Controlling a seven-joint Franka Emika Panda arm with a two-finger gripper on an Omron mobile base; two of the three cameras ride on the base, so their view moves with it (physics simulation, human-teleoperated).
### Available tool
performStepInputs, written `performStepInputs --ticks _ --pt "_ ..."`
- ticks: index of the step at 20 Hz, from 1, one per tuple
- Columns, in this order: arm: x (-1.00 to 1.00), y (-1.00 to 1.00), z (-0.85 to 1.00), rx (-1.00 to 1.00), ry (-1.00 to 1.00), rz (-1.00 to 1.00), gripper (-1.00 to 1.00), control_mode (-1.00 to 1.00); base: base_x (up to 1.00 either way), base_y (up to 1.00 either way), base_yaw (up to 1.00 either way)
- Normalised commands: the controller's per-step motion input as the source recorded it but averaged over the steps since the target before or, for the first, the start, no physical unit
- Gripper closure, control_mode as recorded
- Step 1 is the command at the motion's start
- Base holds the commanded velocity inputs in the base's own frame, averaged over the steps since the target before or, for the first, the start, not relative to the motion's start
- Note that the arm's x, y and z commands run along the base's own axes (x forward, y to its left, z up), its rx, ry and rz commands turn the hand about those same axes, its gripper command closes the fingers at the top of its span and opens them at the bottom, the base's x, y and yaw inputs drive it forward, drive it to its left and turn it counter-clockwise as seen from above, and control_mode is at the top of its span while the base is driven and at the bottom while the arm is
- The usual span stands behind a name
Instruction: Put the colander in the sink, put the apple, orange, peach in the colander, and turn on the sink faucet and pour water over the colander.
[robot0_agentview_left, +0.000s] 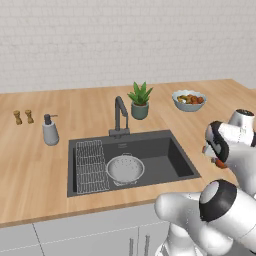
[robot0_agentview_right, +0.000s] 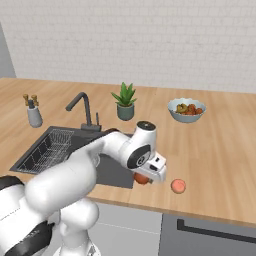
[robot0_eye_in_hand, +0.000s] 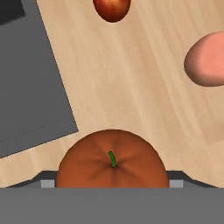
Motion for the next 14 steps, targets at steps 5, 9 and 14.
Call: performStepInputs --ticks 5,9,14 --pt "-0.01 0.33 0.57 -0.02 -0.02 0.86 1.00 -1.00 0.00 0.00 0.00" --pt "0.00 0.05 0.41 0.00 -0.10 0.87 1.00 -1.00 0.00 0.00 0.00" --pt "0.00 0.30 0.53 0.03 -0.21 0.59 1.00 -1.00 0.00 0.00 0.00"
